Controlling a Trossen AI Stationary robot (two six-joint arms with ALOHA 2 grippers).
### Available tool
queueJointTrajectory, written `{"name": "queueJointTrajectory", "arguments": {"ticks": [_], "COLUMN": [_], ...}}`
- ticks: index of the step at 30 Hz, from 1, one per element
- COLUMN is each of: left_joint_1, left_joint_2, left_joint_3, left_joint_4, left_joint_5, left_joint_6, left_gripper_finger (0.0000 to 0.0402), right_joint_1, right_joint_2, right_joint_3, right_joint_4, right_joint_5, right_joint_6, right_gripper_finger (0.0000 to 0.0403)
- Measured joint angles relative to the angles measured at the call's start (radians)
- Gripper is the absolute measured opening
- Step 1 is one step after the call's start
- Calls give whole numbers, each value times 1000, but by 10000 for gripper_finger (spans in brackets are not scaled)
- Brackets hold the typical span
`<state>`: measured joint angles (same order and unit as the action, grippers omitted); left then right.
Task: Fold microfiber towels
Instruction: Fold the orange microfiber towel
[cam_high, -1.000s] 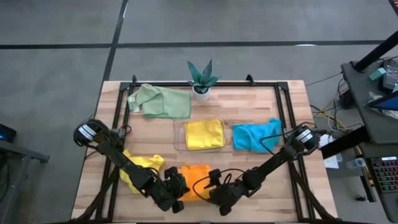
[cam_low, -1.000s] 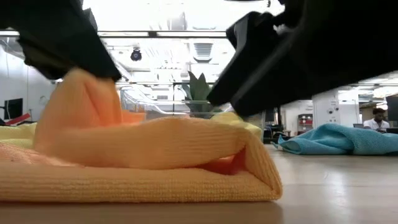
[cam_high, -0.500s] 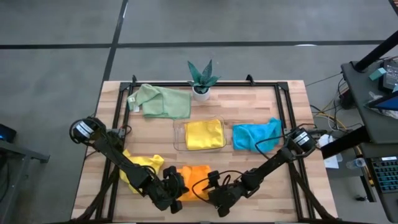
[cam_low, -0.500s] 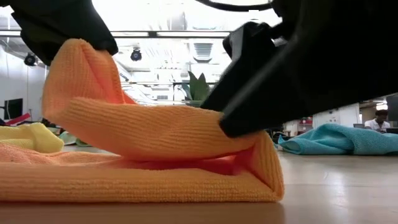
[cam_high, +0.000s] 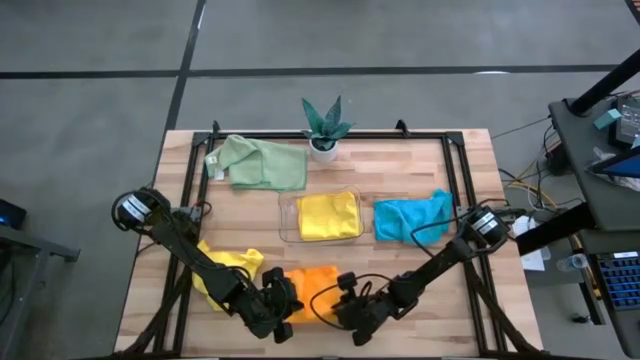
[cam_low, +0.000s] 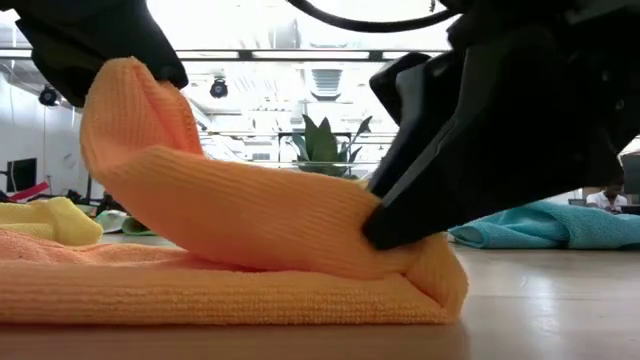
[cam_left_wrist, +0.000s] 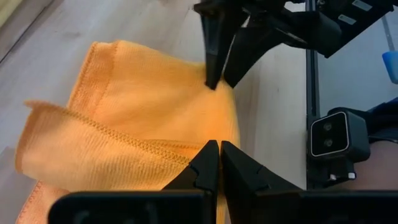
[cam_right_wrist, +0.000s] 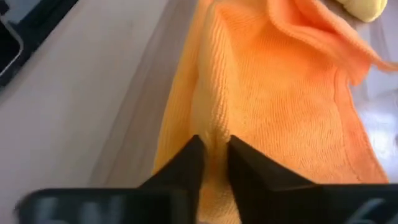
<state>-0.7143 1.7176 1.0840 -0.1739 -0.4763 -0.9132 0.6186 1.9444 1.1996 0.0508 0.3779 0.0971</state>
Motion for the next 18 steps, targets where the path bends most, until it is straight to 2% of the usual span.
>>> {"name": "queueJointTrajectory", "arguments": {"ticks": [3, 9, 13, 18], "left_joint_1": [0, -14, -21, -24], "left_joint_2": [0, 1, 12, 25], "left_joint_3": [0, -3, -4, -6], "left_joint_4": [0, -12, -70, -88], "left_joint_5": [5, 60, 111, 140], "left_joint_6": [-24, -112, -224, -261], "left_gripper_finger": [0, 0, 0, 14], "right_joint_1": [8, 28, 36, 36], "right_joint_2": [-8, -13, -14, -14], "right_joint_3": [2, 3, 3, 3], "right_joint_4": [-16, -55, -54, -49], "right_joint_5": [3, 16, 16, 14], "right_joint_6": [0, 26, 36, 42], "right_gripper_finger": [16, 13, 13, 13]}}
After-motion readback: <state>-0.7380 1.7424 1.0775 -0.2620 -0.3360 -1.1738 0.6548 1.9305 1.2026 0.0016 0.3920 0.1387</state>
